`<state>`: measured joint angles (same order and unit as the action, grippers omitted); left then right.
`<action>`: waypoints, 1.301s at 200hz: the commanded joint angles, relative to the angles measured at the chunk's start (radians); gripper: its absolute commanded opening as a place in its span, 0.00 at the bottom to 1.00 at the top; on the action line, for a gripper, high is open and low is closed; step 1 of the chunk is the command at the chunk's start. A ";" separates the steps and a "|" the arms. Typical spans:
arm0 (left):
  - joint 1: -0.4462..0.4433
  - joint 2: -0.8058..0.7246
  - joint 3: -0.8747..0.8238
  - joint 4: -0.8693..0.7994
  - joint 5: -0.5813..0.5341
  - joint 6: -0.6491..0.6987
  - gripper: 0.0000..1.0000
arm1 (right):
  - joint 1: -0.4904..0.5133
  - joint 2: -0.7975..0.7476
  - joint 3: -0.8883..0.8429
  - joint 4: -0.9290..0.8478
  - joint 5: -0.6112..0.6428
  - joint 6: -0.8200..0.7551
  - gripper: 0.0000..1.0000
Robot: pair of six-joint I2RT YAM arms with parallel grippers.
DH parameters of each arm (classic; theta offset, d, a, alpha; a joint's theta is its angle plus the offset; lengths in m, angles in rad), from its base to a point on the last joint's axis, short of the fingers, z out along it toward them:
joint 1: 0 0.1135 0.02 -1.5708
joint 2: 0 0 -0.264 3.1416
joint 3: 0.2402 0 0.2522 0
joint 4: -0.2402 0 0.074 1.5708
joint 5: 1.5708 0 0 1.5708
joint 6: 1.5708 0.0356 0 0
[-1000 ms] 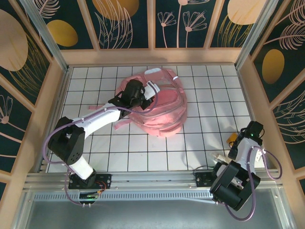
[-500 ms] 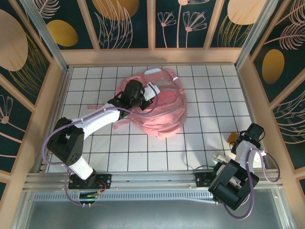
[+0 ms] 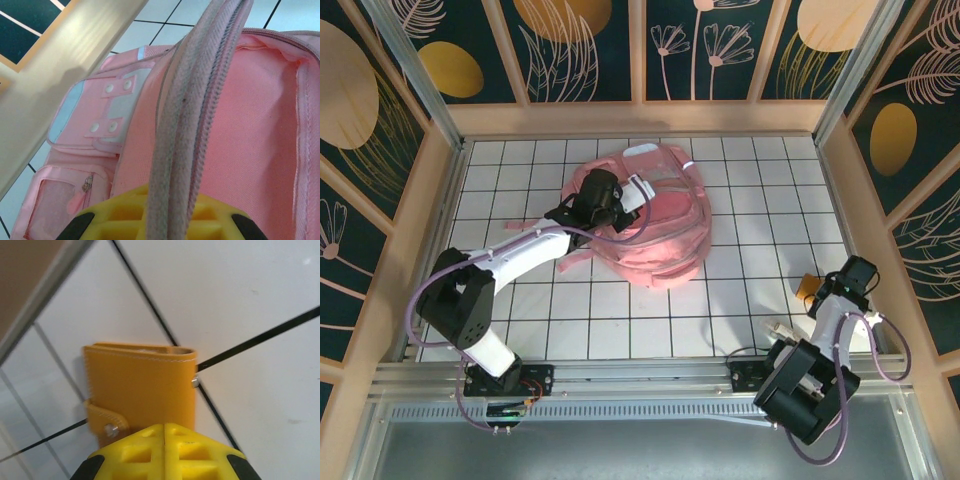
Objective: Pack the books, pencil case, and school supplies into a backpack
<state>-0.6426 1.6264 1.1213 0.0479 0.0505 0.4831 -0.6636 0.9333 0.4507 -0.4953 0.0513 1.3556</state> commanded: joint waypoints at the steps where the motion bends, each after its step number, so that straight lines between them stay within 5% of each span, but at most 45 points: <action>1: 0.001 -0.065 -0.005 0.030 -0.006 0.025 0.00 | 0.018 -0.046 0.081 -0.079 0.015 -0.070 0.00; 35: 0.001 -0.072 -0.003 0.021 0.020 0.025 0.00 | 0.019 -0.051 0.079 -0.113 -0.029 -0.126 0.00; 56: 0.001 -0.071 -0.003 0.020 0.030 0.026 0.00 | -0.023 -0.014 0.023 -0.102 -0.005 -0.131 0.69; 65: 0.001 -0.069 -0.003 0.015 0.042 0.028 0.00 | -0.044 0.009 -0.009 -0.067 -0.028 -0.142 0.86; 73: 0.001 -0.069 -0.003 0.005 0.053 0.033 0.00 | -0.052 0.028 -0.033 -0.035 -0.030 -0.144 0.91; 96: 0.001 -0.072 -0.003 -0.018 0.056 0.052 0.00 | -0.062 0.055 -0.086 0.071 -0.084 -0.169 0.91; 161: 0.001 -0.079 0.009 -0.038 0.046 0.072 0.00 | -0.065 0.086 -0.060 0.180 -0.054 -0.243 0.62; 235: 0.001 -0.063 0.042 -0.068 0.087 0.050 0.00 | -0.066 0.118 0.002 0.122 -0.039 -0.219 0.62; 260: 0.001 -0.062 0.039 -0.075 0.107 0.040 0.00 | -0.065 0.140 0.014 0.134 -0.041 -0.227 0.51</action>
<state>-0.6415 1.5986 1.1240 -0.0303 0.1051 0.5381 -0.7258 1.0554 0.4339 -0.3977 0.0002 1.1339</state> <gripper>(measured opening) 0.101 0.525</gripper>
